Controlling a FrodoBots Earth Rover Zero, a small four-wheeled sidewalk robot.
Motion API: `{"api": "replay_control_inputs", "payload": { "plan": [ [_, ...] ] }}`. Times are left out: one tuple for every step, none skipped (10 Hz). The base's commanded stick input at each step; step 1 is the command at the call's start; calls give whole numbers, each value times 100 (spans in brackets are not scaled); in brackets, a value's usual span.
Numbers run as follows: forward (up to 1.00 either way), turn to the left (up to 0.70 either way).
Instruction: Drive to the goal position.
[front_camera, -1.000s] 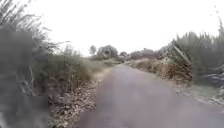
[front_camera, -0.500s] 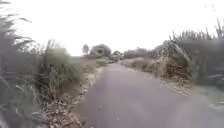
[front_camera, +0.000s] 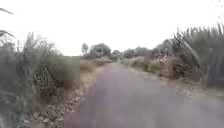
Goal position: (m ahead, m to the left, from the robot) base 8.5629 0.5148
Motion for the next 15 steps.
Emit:
{"api": "replay_control_inputs", "payload": {
  "plan": [
    [85,-34],
    [85,-34],
    [85,-34],
    [85,-34],
    [85,0],
    [85,0],
    [85,0],
    [85,0],
    [85,0],
    [85,0],
    [85,-34],
    [85,-34],
    [85,-34],
    [85,0],
    [85,0]
  ]
}}
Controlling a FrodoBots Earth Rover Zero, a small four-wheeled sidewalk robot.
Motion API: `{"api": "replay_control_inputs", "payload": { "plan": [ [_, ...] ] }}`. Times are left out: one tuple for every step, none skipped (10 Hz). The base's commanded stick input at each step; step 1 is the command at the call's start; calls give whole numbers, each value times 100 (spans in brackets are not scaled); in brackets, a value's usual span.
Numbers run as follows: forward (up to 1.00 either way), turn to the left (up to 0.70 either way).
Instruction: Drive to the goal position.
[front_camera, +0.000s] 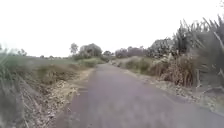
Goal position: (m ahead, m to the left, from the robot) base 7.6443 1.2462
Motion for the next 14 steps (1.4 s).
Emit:
{"api": "replay_control_inputs", "payload": {
  "plan": [
    [85,0],
    [85,0],
    [85,0],
    [85,0],
    [85,0],
    [85,0],
    [85,0],
    [85,9],
    [85,20],
    [85,31],
    [85,25],
    [85,13],
    [85,2],
    [85,0]
  ]
}}
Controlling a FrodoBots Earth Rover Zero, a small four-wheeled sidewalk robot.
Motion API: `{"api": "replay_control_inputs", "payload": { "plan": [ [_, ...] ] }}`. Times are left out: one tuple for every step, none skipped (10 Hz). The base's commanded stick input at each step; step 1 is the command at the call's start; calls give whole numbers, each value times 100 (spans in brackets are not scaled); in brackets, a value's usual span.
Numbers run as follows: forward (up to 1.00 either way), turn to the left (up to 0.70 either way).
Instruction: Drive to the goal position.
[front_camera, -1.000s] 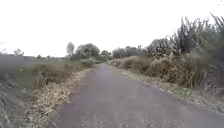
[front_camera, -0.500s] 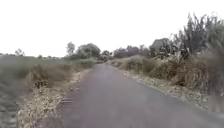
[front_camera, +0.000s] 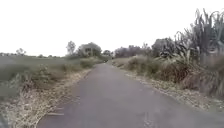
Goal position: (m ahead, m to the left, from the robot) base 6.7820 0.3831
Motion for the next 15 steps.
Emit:
{"api": "replay_control_inputs", "payload": {
  "plan": [
    [85,0],
    [85,0],
    [85,0],
    [85,0],
    [85,0],
    [85,0],
    [85,0],
    [85,0],
    [85,0],
    [85,0],
    [85,0],
    [85,0],
    [85,0],
    [85,0],
    [85,0]
  ]
}}
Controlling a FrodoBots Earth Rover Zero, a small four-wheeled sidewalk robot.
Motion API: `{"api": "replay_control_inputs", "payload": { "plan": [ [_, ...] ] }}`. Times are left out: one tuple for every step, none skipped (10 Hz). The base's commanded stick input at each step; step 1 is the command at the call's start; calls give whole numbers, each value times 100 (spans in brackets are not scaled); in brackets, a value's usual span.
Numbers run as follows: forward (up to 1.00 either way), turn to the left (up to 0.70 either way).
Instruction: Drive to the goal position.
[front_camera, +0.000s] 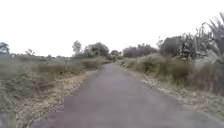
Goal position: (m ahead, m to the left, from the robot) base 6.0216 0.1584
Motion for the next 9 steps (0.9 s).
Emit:
{"api": "replay_control_inputs", "payload": {
  "plan": [
    [85,0],
    [85,0],
    [85,0],
    [85,0],
    [85,0],
    [85,0],
    [85,0],
    [85,0],
    [85,0]
  ]
}}
